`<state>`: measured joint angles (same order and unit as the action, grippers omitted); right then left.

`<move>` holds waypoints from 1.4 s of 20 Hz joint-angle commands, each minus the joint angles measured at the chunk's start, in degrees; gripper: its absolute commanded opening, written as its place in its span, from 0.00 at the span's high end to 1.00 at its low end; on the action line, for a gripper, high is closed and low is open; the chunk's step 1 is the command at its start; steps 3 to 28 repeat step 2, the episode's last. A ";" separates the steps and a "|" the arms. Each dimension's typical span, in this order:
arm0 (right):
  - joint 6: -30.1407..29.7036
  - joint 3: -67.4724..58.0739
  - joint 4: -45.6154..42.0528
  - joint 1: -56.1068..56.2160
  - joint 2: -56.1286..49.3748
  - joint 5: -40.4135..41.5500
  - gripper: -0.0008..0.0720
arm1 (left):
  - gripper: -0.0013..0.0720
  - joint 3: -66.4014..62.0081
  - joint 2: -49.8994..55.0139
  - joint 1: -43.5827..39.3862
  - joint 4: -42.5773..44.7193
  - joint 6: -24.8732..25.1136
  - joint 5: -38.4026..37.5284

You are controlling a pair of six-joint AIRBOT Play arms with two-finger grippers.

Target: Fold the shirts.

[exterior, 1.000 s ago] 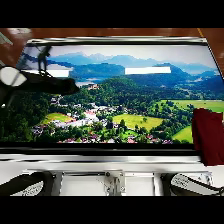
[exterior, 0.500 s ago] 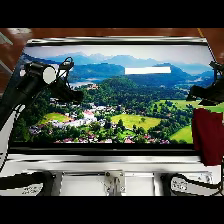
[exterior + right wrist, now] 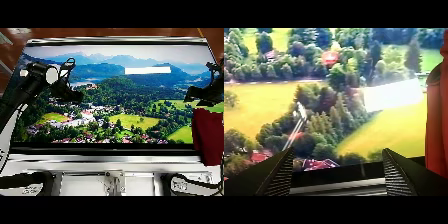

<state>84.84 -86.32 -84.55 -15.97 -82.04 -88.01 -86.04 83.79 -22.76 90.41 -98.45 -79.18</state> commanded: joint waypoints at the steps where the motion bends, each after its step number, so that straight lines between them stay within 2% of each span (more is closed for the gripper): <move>1: 0.04 0.02 0.04 0.07 0.00 -0.07 0.09 | 0.25 -0.04 0.07 0.00 0.09 3.32 0.09; 28: 0.04 0.02 0.04 0.07 0.00 -0.07 0.09 | 0.25 -0.07 0.07 0.00 0.09 3.30 0.09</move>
